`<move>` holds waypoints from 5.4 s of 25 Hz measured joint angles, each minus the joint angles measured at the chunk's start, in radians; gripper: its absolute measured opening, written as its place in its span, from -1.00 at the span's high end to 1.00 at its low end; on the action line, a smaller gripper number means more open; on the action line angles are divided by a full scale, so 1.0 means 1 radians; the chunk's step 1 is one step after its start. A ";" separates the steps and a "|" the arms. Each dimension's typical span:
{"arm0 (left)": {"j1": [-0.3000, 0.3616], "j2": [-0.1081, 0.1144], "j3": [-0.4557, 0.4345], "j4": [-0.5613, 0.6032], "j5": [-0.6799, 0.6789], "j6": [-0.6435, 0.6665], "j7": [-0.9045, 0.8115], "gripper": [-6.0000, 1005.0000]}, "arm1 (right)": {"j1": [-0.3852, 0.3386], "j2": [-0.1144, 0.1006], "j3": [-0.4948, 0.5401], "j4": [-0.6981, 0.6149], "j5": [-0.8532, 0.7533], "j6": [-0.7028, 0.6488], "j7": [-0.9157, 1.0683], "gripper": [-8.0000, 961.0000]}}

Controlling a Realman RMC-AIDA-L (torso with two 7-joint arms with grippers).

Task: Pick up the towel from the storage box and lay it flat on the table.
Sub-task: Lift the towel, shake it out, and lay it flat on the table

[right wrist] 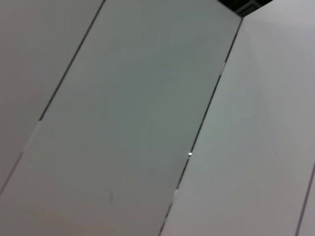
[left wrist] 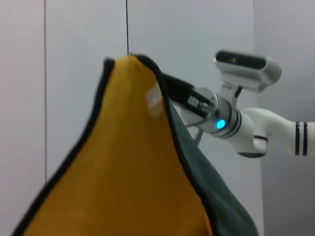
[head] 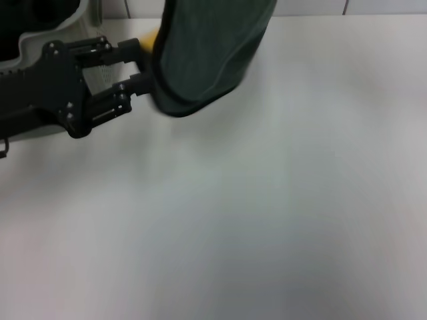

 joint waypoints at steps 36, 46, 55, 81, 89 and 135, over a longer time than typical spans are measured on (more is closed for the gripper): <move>0.011 -0.003 -0.038 -0.212 -0.174 0.056 0.105 0.12 | -0.105 0.000 -0.191 -0.224 0.015 0.159 -0.004 0.98; -0.064 -0.006 -0.005 -0.275 -0.168 -0.029 0.161 0.12 | -0.094 0.000 -0.308 -0.204 0.009 0.218 -0.050 0.98; -0.060 -0.004 0.006 -0.292 -0.152 -0.066 0.163 0.12 | -0.091 0.000 -0.333 -0.213 0.023 0.221 -0.063 0.98; -0.050 -0.005 0.009 -0.331 -0.086 -0.039 0.186 0.14 | -0.155 -0.004 -0.281 -0.256 0.127 0.211 -0.145 0.98; -0.050 -0.002 0.008 -0.332 -0.080 -0.023 0.172 0.14 | -0.168 -0.004 -0.280 -0.262 0.129 0.209 -0.156 0.98; -0.091 0.149 -0.073 -0.088 -0.233 0.003 -0.212 0.94 | -0.378 -0.007 -0.331 -0.227 0.021 0.327 0.060 0.98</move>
